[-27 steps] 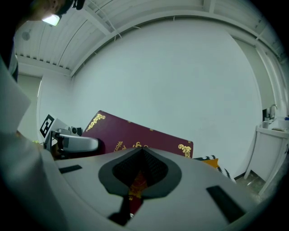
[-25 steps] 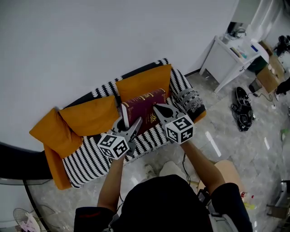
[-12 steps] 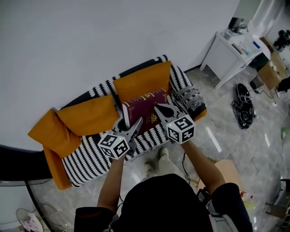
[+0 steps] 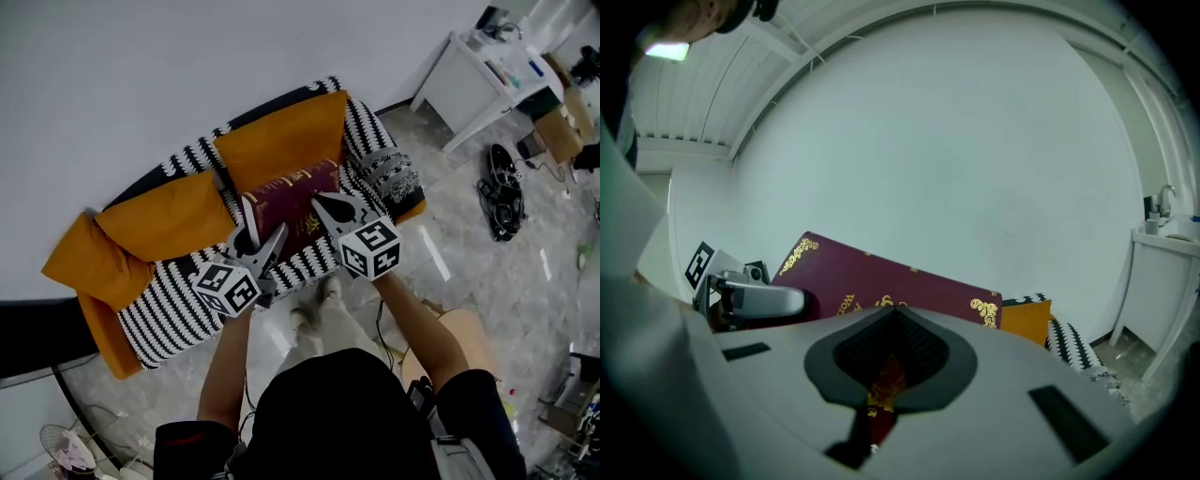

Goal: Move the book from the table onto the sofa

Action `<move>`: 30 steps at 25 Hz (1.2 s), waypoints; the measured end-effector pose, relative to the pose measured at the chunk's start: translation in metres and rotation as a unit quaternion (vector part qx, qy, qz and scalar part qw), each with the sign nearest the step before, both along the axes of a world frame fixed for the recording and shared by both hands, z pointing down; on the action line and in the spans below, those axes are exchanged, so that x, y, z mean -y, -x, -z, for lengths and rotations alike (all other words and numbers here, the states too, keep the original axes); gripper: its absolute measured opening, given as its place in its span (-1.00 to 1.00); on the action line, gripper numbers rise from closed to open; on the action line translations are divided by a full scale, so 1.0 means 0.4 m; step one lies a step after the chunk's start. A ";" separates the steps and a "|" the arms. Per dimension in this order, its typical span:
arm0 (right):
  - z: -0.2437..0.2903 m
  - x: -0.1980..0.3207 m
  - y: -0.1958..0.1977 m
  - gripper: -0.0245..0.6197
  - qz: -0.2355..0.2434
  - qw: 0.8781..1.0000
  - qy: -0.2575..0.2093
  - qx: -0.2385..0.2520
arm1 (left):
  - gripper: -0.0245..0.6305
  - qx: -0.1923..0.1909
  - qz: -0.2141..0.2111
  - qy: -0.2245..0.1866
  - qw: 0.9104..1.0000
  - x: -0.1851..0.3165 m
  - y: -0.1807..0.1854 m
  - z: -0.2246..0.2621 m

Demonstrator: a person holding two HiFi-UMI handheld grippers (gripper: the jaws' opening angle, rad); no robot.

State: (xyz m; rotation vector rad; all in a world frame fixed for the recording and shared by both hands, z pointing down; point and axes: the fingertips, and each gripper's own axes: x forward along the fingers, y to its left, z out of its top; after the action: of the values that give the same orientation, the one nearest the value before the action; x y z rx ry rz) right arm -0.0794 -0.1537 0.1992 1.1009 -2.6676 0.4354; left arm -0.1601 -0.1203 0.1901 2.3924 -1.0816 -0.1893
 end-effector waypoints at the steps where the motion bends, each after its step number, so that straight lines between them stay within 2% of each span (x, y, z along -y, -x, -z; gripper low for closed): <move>1: -0.015 0.002 -0.004 -0.87 0.001 1.000 0.005 -0.001 | -0.20 0.000 0.000 0.005 1.000 0.002 -0.004 -0.014; 16: -0.202 0.083 -0.054 -0.87 -0.022 0.998 0.059 0.010 | -0.20 0.004 0.001 0.048 0.999 0.079 -0.065 -0.209; 30: -0.388 0.114 -0.071 -0.87 -0.020 0.996 0.088 -0.007 | -0.19 0.015 0.001 0.076 0.997 0.109 -0.078 -0.380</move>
State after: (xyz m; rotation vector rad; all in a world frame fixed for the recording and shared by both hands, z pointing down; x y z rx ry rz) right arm -0.0509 -0.1994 0.3542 1.1014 -2.5420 0.6538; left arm -0.1288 -0.1639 0.3421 2.2651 -1.0718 -0.0703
